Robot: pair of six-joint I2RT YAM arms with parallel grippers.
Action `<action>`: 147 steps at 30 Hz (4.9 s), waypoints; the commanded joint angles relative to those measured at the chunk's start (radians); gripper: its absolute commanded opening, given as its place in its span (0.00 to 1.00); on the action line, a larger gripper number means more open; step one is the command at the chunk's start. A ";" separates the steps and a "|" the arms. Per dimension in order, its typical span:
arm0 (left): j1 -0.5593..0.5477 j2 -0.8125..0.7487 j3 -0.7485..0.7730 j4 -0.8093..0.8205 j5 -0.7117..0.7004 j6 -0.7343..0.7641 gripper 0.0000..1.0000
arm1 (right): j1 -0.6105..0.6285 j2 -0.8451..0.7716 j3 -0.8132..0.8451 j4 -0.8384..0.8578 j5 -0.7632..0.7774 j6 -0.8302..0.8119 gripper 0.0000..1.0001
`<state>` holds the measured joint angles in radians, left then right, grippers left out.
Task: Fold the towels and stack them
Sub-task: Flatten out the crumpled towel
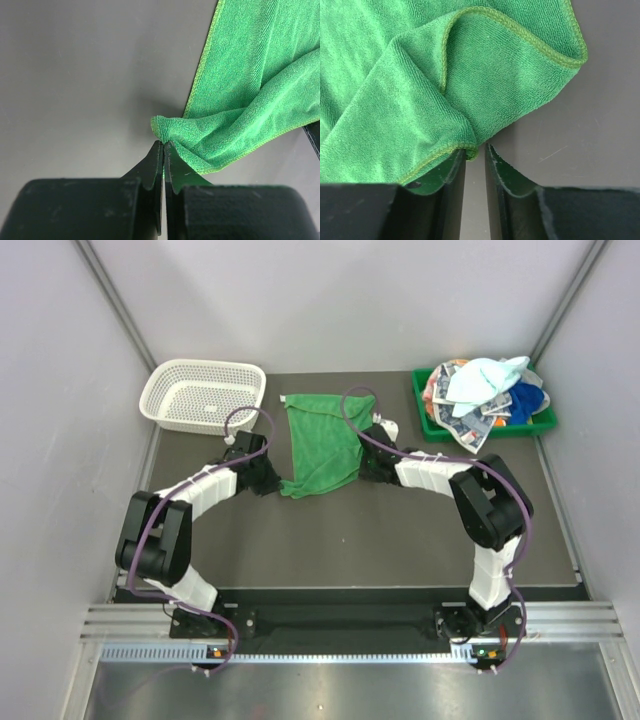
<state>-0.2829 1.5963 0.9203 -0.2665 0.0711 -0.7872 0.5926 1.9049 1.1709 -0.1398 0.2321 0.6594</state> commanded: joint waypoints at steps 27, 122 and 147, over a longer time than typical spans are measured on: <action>0.004 -0.285 0.129 -0.207 0.030 0.111 0.00 | 0.107 -0.458 0.042 -0.566 0.483 -0.339 0.00; 0.028 0.784 1.108 -0.269 -0.426 0.362 0.42 | -0.013 0.520 1.063 -0.224 0.111 -0.598 0.53; 0.028 0.646 0.920 -0.056 -0.323 0.333 0.40 | 0.012 0.450 0.845 -0.153 0.154 -0.627 0.48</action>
<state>-0.2588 2.3268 1.8622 -0.3943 -0.2810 -0.4435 0.5926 2.4359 2.0533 -0.3393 0.3595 0.0284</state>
